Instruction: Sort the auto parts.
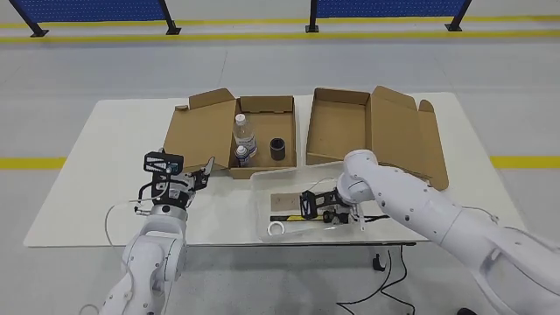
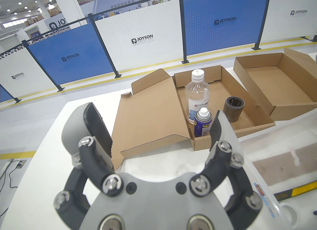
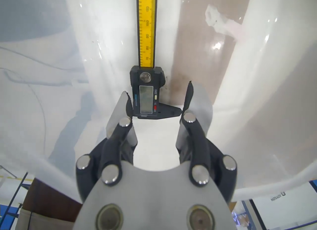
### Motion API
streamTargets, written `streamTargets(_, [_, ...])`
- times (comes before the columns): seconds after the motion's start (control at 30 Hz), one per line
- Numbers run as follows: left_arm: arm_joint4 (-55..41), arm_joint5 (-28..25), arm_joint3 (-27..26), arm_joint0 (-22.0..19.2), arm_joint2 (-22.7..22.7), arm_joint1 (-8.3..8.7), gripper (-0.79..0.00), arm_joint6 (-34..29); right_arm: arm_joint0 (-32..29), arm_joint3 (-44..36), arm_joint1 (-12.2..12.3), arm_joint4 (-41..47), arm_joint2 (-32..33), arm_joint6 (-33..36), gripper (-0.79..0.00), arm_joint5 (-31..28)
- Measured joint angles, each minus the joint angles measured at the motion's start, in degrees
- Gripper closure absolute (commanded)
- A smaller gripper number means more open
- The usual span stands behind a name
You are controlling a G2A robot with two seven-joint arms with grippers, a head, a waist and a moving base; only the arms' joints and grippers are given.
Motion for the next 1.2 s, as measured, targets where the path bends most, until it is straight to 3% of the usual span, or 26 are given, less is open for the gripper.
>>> streamTargets(0.13, [0.00, 0.00, 0.00, 0.00, 0.00, 0.00, -0.785, 0.00, 0.21, 1.05, -0.16, 0.95, 0.00, 1.06, -0.505, 1.06])
streamTargets(0.43, [0.00, 0.00, 0.00, 0.00, 0.00, 0.00, -0.785, 0.00, 0.18, -1.16, 0.94, 3.31, 0.00, 5.03, -0.542, 5.01])
streamTargets(0.63, [0.00, 0.00, 0.00, 0.00, 0.00, 0.00, -0.785, 0.00, 0.40, -5.18, 1.84, 2.98, 0.00, 3.79, -0.582, 3.78])
streamTargets(0.8, [0.00, 0.00, 0.00, 0.00, 0.00, 0.00, -0.785, 0.00, -0.47, -6.10, 1.08, 0.75, 0.00, 2.09, -0.514, 2.08])
streamTargets(0.97, [0.00, 0.00, 0.00, 0.00, 0.00, 0.00, -0.785, 0.00, -1.44, -3.74, -0.52, -2.11, 0.00, 0.61, -0.385, 0.60])
streamTargets(1.2, [0.00, 0.00, 0.00, 0.00, 0.00, 0.00, -0.785, 0.00, -2.03, 0.36, -2.49, -3.60, 0.00, -0.66, -0.363, -0.68])
